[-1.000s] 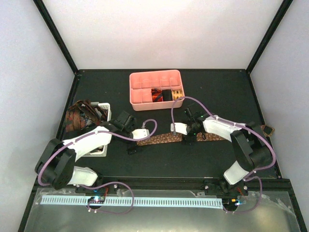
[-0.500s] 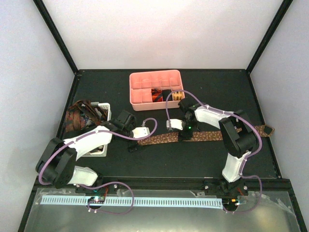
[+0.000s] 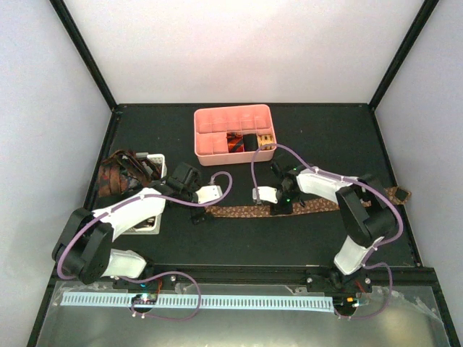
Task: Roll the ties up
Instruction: Adjust the tie at the center of the board.
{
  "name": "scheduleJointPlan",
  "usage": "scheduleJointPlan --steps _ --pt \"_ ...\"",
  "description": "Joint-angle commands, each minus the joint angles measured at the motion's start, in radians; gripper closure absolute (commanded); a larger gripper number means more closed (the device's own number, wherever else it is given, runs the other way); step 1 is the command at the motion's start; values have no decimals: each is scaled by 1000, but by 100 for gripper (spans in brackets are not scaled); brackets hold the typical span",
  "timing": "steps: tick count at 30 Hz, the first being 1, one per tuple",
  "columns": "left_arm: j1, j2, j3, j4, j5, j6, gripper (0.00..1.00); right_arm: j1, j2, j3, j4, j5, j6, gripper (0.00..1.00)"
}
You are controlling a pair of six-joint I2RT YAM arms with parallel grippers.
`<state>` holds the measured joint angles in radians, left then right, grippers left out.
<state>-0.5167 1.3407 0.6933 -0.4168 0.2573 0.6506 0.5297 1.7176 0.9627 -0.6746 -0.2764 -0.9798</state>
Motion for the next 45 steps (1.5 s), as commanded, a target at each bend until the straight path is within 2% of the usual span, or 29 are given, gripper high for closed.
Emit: scheduleJointPlan --steps 1,3,5,7,9,14,16,22,28,33,36,38,40,43,45 --pt "7 -7 29 3 7 6 3 19 -56 -30 61 17 23 59" --pt "4 -4 28 -24 48 49 3 19 -73 -33 58 12 24 53" --pt "-15 5 19 -40 63 94 4 19 -90 -35 42 5 13 40" --pt "-36 19 14 -35 49 102 5 18 -100 -45 30 2 0 31" --pt "-39 32 17 -16 39 84 5 18 -87 -47 25 10 -6 30" --pt "-49 85 24 17 13 103 7 19 -37 -46 32 36 -12 39" --pt "-59 111 26 22 -14 115 11 19 -35 -48 37 44 -14 42" --pt "-64 138 11 50 -67 112 27 19 -39 -71 89 99 6 51" --pt "-53 102 -39 135 -117 102 53 19 -18 -61 171 163 52 63" --pt "-43 112 -31 144 -126 119 68 19 -6 -50 150 124 22 63" --pt "-43 106 -41 145 -118 140 72 19 -25 -56 125 92 3 59" --pt "-34 103 -43 133 -114 156 66 19 -42 -58 105 75 6 48" --pt "-9 96 -34 94 -80 172 52 17 -69 -58 96 67 24 34" --pt "43 76 -11 20 -18 200 33 2 -127 -67 96 48 46 24" --pt "68 62 -3 -19 -1 229 27 -14 -159 -59 83 33 62 21"
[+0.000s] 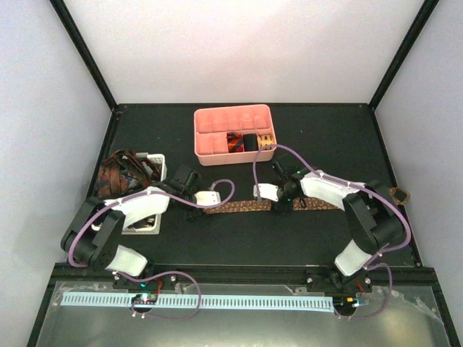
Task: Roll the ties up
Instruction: Adjust the tie at the center of the board.
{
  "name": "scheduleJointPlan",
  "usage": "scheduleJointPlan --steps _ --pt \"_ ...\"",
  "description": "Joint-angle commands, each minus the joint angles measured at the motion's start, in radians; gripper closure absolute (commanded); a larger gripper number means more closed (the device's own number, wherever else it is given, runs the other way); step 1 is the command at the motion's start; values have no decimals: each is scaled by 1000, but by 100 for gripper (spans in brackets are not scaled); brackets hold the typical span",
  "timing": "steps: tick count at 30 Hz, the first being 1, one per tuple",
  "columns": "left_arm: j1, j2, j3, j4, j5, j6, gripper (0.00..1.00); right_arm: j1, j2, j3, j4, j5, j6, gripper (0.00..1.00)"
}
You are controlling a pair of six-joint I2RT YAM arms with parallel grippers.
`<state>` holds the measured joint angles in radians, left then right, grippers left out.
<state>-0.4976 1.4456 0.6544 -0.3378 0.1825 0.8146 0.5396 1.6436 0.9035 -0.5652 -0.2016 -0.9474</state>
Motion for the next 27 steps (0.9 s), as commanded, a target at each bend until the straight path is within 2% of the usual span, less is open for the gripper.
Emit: scheduleJointPlan --steps 1,10,16,23,27 --pt "58 -48 34 -111 71 80 26 -34 -96 6 -39 -50 35 20" --pt "212 -93 -10 -188 30 232 24 -164 -161 41 -86 -113 58 19" --pt "364 -105 4 -259 -2 373 24 -212 -235 35 23 -88 148 1" --pt "556 -93 32 -313 -42 562 24 -243 -337 5 175 -124 308 0" --pt "607 -94 86 -341 6 577 24 -259 -368 9 155 -282 355 0"
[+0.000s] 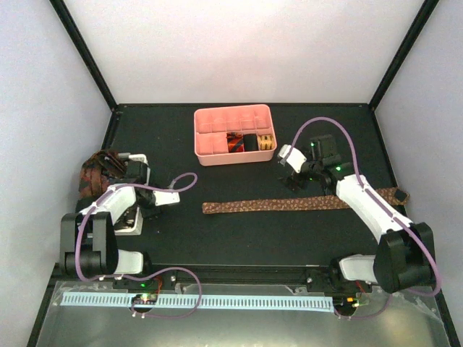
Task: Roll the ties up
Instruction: Adjust the tie at the center of the board.
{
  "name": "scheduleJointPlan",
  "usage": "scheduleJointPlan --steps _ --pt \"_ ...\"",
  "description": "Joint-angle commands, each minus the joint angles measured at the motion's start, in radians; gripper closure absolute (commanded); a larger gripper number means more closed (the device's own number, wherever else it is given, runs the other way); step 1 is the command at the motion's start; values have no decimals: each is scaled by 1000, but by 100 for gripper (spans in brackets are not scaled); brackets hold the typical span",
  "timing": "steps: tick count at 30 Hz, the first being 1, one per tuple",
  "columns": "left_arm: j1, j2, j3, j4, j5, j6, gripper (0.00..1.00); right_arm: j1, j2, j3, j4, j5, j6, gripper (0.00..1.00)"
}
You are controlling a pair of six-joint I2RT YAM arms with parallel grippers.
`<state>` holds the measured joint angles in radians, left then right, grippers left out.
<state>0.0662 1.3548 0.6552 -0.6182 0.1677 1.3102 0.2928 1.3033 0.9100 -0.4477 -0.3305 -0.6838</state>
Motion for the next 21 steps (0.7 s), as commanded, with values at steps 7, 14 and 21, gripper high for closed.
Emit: scheduleJointPlan --steps 7,14,21 --pt "-106 -67 108 -88 290 -98 21 -9 225 209 -245 -458 284 6" --pt "-355 3 127 21 285 -338 13 26 245 89 -66 -479 506 18" --pt "-528 105 199 68 241 -459 4 33 155 109 -303 -118 -18 13"
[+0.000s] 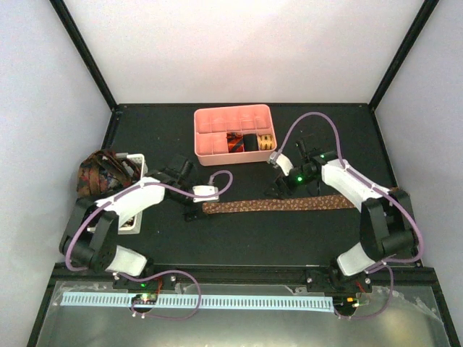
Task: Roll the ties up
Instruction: Adjust the tie at the center of the board.
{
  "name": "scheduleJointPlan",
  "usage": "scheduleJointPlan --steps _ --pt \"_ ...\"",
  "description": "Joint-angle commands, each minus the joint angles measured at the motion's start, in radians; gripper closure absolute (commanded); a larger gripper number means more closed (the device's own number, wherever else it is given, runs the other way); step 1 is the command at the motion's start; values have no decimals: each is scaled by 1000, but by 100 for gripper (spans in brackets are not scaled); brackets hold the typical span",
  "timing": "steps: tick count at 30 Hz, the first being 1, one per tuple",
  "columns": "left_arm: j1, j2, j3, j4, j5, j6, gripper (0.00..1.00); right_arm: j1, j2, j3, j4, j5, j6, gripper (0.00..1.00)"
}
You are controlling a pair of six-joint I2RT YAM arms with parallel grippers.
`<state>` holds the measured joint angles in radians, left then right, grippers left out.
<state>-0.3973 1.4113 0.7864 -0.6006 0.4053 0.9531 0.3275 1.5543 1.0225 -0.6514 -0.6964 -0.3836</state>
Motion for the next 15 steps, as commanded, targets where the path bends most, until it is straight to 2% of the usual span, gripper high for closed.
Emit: scheduleJointPlan --steps 1,4,7,10,15 --pt "-83 71 84 51 -8 -114 4 -2 -118 -30 -101 316 -399 10" --pt "-129 136 125 55 -51 -152 3 -2 -147 -113 -72 462 -589 7" --pt "-158 165 133 83 -67 -170 2 0 -139 -166 -21 477 -683 6" --pt "-162 179 141 88 -70 -185 3 13 -88 -157 5 450 -720 7" --pt "-162 175 126 102 -96 -196 2 94 17 -98 4 434 -685 6"
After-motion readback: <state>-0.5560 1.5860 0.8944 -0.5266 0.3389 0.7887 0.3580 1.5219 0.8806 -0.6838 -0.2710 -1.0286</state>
